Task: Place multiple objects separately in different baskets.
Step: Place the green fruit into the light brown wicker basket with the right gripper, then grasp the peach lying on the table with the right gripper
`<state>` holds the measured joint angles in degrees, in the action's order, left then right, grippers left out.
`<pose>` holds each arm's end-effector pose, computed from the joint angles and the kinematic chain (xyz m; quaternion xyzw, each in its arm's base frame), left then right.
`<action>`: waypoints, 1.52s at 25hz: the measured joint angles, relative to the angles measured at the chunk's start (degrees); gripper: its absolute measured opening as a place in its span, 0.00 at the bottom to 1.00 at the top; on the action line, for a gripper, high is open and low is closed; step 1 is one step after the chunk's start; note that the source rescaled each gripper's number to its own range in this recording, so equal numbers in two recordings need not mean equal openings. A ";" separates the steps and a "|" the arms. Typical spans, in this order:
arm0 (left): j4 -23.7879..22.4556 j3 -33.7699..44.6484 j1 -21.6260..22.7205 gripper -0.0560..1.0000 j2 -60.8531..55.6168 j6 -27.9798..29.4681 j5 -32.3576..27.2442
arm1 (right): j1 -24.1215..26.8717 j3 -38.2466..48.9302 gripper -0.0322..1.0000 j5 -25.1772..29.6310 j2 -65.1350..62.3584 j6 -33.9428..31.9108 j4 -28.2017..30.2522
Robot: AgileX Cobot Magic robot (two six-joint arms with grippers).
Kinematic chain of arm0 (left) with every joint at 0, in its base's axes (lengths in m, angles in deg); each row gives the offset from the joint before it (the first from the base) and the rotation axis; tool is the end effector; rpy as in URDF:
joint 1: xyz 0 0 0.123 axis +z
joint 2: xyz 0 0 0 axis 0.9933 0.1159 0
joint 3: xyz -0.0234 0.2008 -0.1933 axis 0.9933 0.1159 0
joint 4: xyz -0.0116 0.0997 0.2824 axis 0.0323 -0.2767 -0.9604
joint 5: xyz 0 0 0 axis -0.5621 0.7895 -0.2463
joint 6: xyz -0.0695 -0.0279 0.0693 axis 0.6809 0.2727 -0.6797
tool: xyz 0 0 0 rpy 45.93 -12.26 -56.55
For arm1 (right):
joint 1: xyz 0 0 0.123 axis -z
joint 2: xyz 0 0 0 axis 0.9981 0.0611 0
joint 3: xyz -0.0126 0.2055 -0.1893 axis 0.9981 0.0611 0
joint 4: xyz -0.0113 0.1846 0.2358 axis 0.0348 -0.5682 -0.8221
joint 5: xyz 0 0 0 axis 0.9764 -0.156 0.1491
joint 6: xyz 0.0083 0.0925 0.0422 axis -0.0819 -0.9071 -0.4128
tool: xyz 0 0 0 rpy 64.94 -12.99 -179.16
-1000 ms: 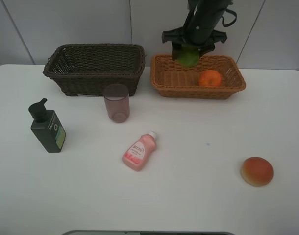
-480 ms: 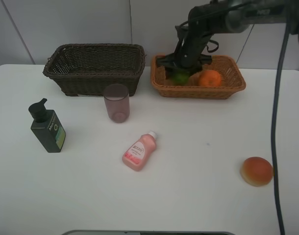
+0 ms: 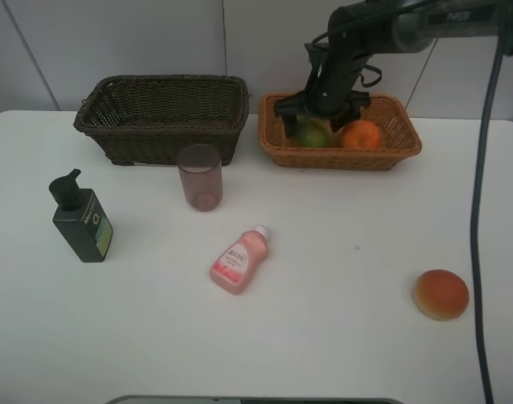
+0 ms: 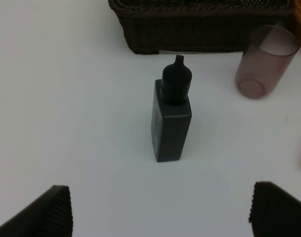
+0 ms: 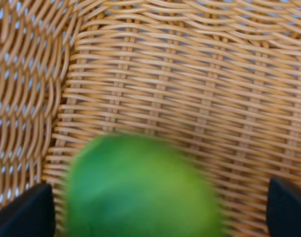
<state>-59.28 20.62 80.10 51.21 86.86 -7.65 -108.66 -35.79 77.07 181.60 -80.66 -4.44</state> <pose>0.0506 -0.0073 0.2974 0.0278 0.8496 -0.0385 0.5253 0.5029 0.1901 0.1229 -0.1169 0.9692 -0.0115 0.2163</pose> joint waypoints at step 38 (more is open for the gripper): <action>0.00 0.00 0.00 0.93 0.00 0.00 0.00 | 11.29 35.92 0.85 8.61 -34.01 0.05 0.17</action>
<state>-59.28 20.62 80.10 51.21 86.86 -7.65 -97.37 0.12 85.68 147.58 -80.61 -4.28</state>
